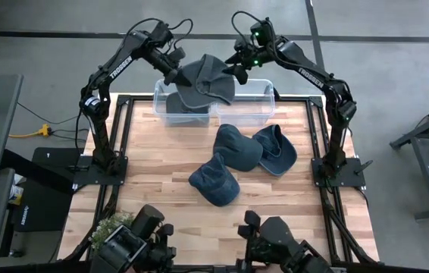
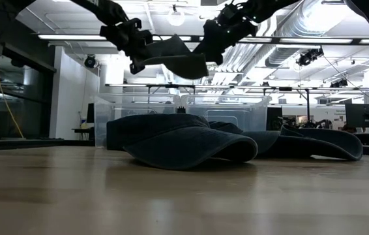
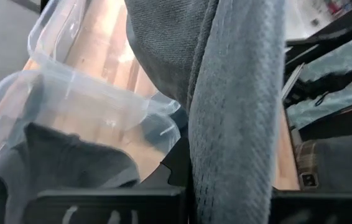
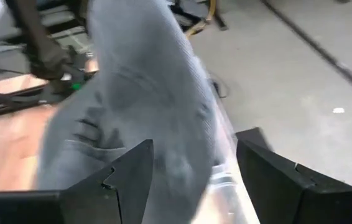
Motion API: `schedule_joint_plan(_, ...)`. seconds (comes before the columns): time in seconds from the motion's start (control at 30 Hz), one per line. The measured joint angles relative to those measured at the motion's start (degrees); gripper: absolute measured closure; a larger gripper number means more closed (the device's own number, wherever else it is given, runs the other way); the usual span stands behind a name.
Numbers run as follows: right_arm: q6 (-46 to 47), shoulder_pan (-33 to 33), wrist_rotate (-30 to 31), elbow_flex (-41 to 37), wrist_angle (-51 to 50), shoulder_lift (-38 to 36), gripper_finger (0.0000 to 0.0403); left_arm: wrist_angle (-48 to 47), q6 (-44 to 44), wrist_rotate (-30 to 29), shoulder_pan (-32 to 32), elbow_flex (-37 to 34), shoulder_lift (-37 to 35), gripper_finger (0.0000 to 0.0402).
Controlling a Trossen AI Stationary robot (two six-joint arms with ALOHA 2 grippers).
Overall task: Pick & Place hat
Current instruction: Put the gray cap into the left transparent bin
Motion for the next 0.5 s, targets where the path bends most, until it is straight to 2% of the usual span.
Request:
schedule_joint_plan(0.1,0.78,0.64,-2.65,0.0,-0.38,0.27,0.0178,-0.15,0.68,-1.29,-0.67,0.0,0.0,0.0396)
schedule_joint_plan(0.33,0.8,2.56,-4.25,-0.04,-2.15,0.69,0.0183,-0.12,1.57,-3.97,-2.38,0.0,-0.01,0.0396)
schedule_joint_plan(0.5,1.85,3.22,-4.12,-0.04,-2.0,0.67,0.0223,0.06,1.57,-4.69,-2.37,0.02,0.0,0.0396)
